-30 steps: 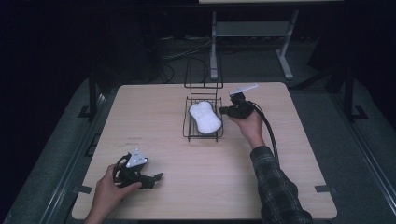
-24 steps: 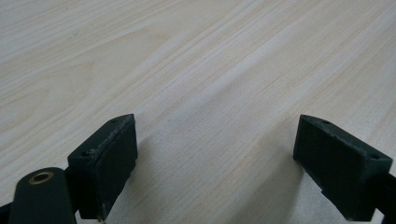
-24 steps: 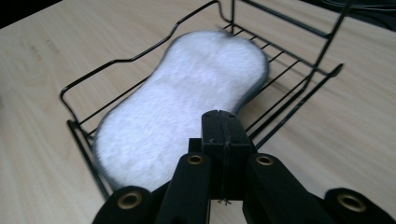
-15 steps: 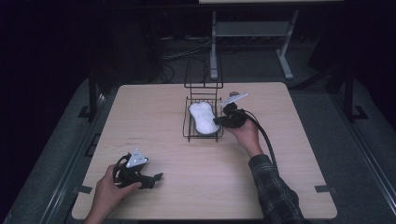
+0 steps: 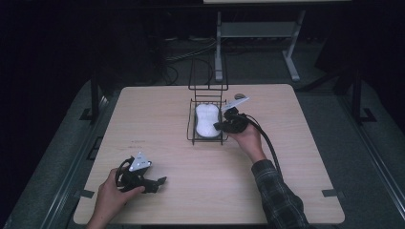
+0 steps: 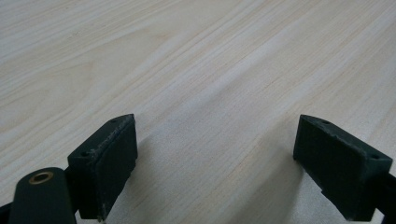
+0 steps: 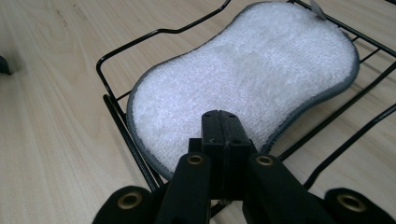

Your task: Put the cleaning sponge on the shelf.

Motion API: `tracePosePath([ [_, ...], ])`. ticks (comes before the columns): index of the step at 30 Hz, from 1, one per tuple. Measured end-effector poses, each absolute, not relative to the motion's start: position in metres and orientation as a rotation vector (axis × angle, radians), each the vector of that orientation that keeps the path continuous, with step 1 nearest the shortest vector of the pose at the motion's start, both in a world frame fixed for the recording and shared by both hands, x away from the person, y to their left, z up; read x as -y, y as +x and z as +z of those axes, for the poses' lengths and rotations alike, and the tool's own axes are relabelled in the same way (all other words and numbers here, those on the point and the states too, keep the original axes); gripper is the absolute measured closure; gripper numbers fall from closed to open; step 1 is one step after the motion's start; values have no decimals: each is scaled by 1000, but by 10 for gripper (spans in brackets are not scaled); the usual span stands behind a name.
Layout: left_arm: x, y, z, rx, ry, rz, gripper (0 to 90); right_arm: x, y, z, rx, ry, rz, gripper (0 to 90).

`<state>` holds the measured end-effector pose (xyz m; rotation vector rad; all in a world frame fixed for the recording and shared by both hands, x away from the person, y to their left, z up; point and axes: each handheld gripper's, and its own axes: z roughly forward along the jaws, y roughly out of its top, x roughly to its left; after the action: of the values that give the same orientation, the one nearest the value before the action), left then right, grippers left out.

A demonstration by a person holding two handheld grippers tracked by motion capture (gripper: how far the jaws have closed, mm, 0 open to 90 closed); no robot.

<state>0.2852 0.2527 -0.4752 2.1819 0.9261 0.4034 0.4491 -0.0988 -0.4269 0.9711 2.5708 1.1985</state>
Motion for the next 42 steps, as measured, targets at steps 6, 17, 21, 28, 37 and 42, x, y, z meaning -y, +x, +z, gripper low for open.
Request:
tracePosePath([
  [6,-253,285,-475,-927,2182,404,128,101,446,-421,-2554,952,1206,894],
  [17,-253,285,-475,-927,2181,403,128,129,432,-407,-2494,1001,1225,744],
  [21,-253,285,-475,-927,2180,403,128,139,425,-403,-2475,1008,1237,663],
  [28,-253,285,-475,-927,2180,403,128,154,409,-398,-2449,1046,1207,439],
  [37,-253,285,-475,-927,2180,403,128,175,387,-401,-2415,1114,1139,284],
  [42,-253,285,-475,-927,2180,403,128,186,373,-408,-2394,1131,1103,184],
])
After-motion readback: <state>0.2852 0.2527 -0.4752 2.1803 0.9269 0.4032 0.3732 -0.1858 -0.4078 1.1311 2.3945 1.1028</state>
